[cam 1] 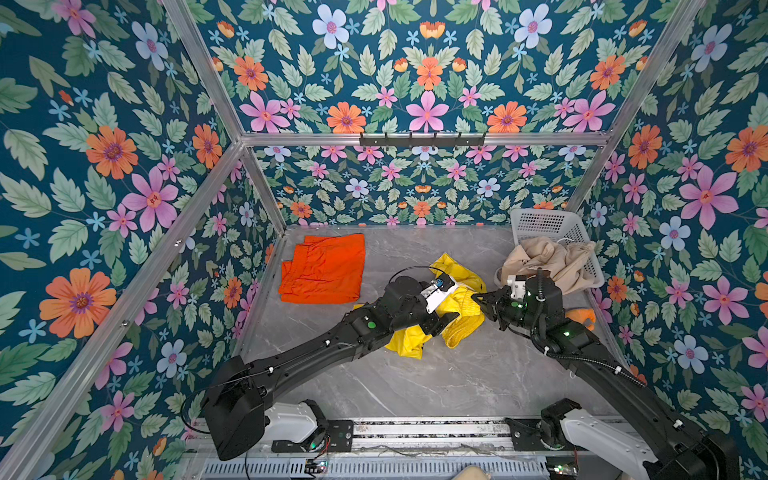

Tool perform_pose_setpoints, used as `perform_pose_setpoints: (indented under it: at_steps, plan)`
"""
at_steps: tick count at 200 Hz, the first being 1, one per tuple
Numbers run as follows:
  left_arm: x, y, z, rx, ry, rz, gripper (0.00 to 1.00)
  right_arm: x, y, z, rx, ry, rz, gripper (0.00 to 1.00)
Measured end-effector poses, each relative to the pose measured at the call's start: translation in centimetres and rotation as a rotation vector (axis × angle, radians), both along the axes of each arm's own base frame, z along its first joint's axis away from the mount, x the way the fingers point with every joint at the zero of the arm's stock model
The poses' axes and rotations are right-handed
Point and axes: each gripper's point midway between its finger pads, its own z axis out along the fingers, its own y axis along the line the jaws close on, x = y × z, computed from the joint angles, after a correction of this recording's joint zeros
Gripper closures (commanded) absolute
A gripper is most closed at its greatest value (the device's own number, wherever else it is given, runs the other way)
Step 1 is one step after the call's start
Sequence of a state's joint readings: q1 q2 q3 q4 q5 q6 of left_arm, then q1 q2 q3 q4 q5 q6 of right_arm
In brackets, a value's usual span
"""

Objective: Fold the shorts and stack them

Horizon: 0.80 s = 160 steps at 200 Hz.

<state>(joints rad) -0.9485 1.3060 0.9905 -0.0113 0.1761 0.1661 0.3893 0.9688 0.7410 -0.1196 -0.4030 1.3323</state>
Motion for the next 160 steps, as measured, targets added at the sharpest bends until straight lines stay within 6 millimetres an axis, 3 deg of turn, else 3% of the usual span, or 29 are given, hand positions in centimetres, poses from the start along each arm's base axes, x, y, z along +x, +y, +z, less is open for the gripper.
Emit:
perform_pose_setpoints:
  at_steps: [39,62,88,123,145,160]
  plan:
    - [2.6,5.0,0.8,0.113,-0.113,0.158,0.19,0.5,-0.7,1.2,-0.009,0.014,0.004,1.0]
    - [1.8,6.3,2.2,0.124,-0.161,0.136,0.29,0.7,0.0,3.1,-0.003,-0.007,0.044,1.0]
    - [-0.2,4.8,2.9,0.13,-0.205,-0.007,0.3,1.0,0.6,4.4,0.009,-0.015,0.08,1.0]
    - [-1.3,0.8,0.9,0.234,-0.264,-0.152,0.23,1.2,1.2,4.7,0.017,-0.006,0.109,1.0]
    - [-0.4,-0.7,0.6,0.276,-0.318,-0.151,0.25,1.1,1.3,4.7,0.019,0.002,0.117,1.0]
    - [0.5,-1.3,0.5,0.297,-0.353,-0.125,0.34,1.0,1.5,4.7,0.023,0.006,0.127,1.0]
